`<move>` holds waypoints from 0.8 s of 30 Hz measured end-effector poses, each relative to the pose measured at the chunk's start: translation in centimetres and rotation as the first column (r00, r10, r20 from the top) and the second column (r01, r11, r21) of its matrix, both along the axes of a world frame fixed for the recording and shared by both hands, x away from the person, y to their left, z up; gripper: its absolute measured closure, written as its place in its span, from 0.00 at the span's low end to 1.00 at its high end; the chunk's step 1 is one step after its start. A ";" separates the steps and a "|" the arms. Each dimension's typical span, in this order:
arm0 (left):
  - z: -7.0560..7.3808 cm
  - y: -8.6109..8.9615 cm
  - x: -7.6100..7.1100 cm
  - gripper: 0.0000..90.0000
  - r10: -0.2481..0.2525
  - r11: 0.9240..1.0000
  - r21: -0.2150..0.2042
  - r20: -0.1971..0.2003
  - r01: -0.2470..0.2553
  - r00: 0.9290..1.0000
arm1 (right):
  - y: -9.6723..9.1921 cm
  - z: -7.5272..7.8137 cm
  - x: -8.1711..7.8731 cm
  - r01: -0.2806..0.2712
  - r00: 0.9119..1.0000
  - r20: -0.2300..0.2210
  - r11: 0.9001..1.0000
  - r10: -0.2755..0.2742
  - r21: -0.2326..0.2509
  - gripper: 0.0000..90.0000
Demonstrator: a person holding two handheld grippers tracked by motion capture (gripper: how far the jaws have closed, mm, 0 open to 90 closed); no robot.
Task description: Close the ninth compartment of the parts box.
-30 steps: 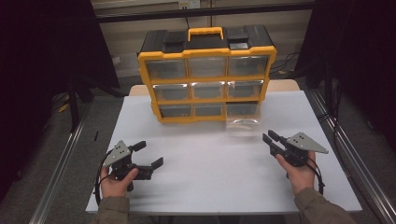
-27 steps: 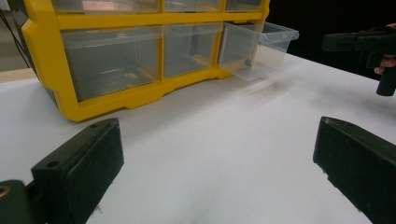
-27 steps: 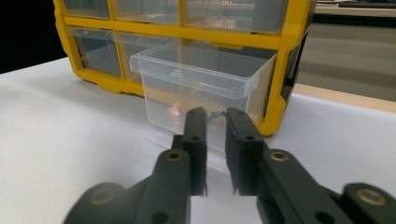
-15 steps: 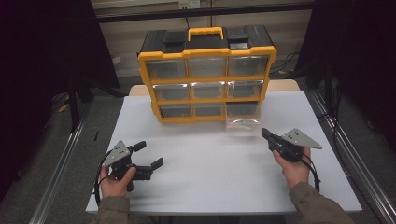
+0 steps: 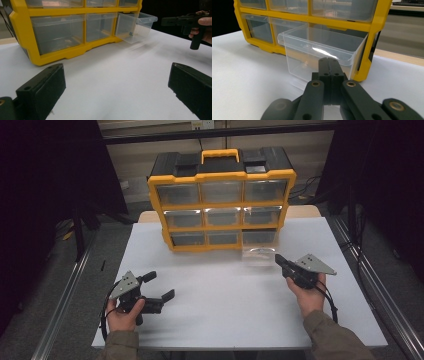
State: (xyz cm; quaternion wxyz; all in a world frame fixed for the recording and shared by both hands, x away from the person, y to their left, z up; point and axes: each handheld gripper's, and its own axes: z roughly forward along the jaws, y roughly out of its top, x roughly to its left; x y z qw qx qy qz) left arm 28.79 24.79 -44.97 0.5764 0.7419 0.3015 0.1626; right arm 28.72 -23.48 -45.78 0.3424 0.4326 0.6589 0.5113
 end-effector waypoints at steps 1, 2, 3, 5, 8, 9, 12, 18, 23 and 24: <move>0.0 0.0 0.0 0.01 -0.001 1.000 -0.001 0.000 0.001 1.000 | 0.0 0.0 0.0 0.003 1.000 0.000 1.000 -0.003 0.002 1.00; 0.0 0.0 0.0 0.01 -0.002 1.000 -0.002 0.000 0.002 1.000 | 0.1 0.0 0.1 0.000 1.000 -0.003 1.000 0.000 0.004 1.00; 0.0 0.0 0.0 0.01 0.001 1.000 0.003 0.004 -0.001 1.000 | 0.1 -0.1 0.1 -0.001 1.000 -0.003 1.000 0.001 0.004 1.00; 0.0 0.0 0.0 0.01 0.001 1.000 -0.002 0.003 -0.001 1.000 | 0.1 -0.1 0.2 -0.001 1.000 0.000 1.000 0.001 -0.003 1.00; 0.0 0.0 0.1 0.01 -0.024 0.999 -0.030 -0.002 0.024 1.000 | 0.2 -0.2 0.4 -0.002 1.000 -0.004 1.000 0.002 -0.003 1.00; 0.1 0.1 0.0 0.01 0.000 1.000 0.000 0.004 0.000 1.000 | 0.2 -0.2 0.4 0.003 1.000 -0.002 1.000 -0.003 -0.003 1.00; 0.1 0.1 0.0 0.01 -0.005 1.000 0.000 0.005 0.005 1.000 | 0.3 -0.2 0.6 0.005 1.000 -0.001 1.000 -0.005 -0.014 1.00; 0.0 0.1 0.0 0.01 -0.018 0.999 -0.031 -0.002 0.018 1.000 | 0.7 -0.1 1.0 0.004 1.000 0.002 1.000 -0.003 -0.025 1.00; 0.0 0.0 -0.1 0.01 0.002 1.000 -0.018 0.001 -0.002 1.000 | 0.8 -0.1 1.1 0.003 1.000 0.004 1.000 -0.003 -0.031 1.00; 0.0 0.1 0.1 0.01 -0.026 0.999 -0.026 0.001 0.026 1.000 | 0.8 -0.1 1.1 0.007 1.000 0.002 0.999 -0.007 -0.036 1.00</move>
